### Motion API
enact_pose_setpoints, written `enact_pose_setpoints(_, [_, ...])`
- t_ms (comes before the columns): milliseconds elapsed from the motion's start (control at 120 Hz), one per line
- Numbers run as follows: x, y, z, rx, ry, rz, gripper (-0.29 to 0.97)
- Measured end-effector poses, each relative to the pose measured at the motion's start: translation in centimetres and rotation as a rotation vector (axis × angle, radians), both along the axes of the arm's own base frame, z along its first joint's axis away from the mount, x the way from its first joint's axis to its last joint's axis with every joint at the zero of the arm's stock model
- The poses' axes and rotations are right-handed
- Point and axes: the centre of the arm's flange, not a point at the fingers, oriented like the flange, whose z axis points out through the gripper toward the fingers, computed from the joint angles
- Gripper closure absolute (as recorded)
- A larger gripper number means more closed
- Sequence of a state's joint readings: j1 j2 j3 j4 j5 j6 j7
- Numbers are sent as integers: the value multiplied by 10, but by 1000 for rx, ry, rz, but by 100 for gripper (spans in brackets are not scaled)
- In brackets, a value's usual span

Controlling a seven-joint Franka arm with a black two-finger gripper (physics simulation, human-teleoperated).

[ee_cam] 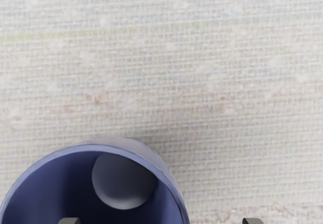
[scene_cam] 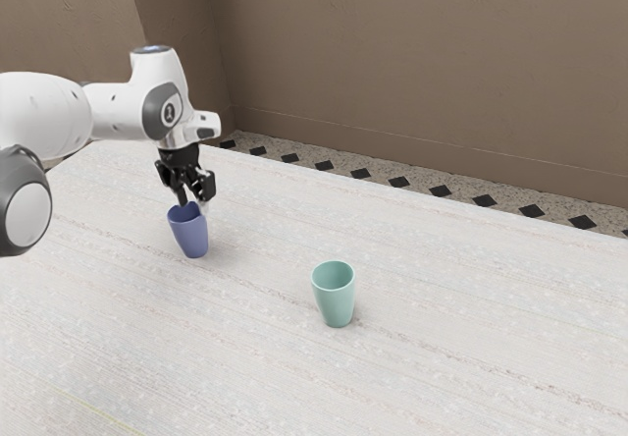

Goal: Place the left cup onto the right cup

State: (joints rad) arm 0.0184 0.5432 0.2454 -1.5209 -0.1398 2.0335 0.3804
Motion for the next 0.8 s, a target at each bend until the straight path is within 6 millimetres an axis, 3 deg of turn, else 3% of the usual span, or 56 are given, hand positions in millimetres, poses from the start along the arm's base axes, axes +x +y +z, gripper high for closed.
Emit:
enact_pose_setpoints(575, [3,0,-38,-8,26,4,31])
enact_pose_setpoints(800, [5,0,-39,-6,11,5,58])
